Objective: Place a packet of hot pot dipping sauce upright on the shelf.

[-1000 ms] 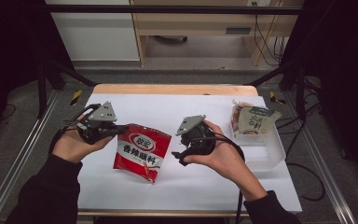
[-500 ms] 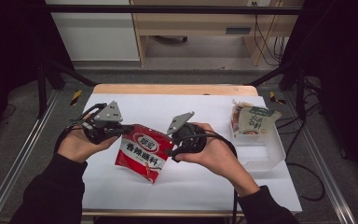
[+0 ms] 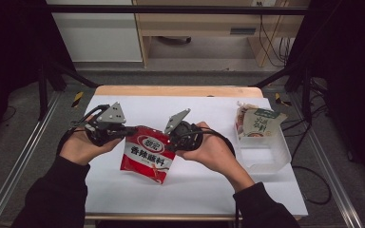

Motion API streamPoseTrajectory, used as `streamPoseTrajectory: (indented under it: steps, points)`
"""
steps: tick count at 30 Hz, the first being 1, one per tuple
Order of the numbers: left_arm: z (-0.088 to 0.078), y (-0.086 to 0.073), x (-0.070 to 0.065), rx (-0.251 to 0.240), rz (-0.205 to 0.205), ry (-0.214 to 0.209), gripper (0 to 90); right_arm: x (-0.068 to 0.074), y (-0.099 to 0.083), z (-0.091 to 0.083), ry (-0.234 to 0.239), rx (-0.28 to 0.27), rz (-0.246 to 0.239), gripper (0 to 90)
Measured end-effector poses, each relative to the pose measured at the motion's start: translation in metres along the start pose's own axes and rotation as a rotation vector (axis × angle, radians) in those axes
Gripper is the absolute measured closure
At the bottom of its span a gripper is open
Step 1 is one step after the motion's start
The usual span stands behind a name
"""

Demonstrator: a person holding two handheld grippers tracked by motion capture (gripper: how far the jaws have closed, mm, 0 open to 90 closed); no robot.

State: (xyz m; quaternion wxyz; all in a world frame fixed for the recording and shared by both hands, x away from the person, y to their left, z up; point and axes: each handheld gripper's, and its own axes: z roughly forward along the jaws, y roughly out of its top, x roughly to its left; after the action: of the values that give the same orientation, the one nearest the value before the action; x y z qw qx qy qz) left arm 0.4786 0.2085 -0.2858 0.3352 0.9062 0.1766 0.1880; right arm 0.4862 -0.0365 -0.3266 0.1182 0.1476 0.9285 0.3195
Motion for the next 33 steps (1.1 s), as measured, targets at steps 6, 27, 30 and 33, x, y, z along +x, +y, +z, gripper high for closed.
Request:
streamPoseTrajectory:
  steps: [6, 27, 30, 33]
  points:
    - [-0.005, -0.004, 0.002, -0.016, -0.014, -0.007, 90.0, -0.003, 0.005, -0.005, 0.008, -0.018, 0.001, 89.3]
    - [-0.004, -0.021, 0.011, -0.107, -0.090, -0.023, 83.0, -0.007, 0.032, -0.022, -0.039, 0.076, -0.080, 89.9]
    - [-0.003, -0.023, 0.012, -0.109, -0.096, -0.015, 79.8, -0.007, 0.033, -0.021, -0.039, 0.082, -0.082, 89.9]
    - [-0.005, -0.024, 0.013, -0.118, -0.101, -0.007, 76.7, -0.008, 0.033, -0.021, -0.044, 0.084, -0.089, 90.0]
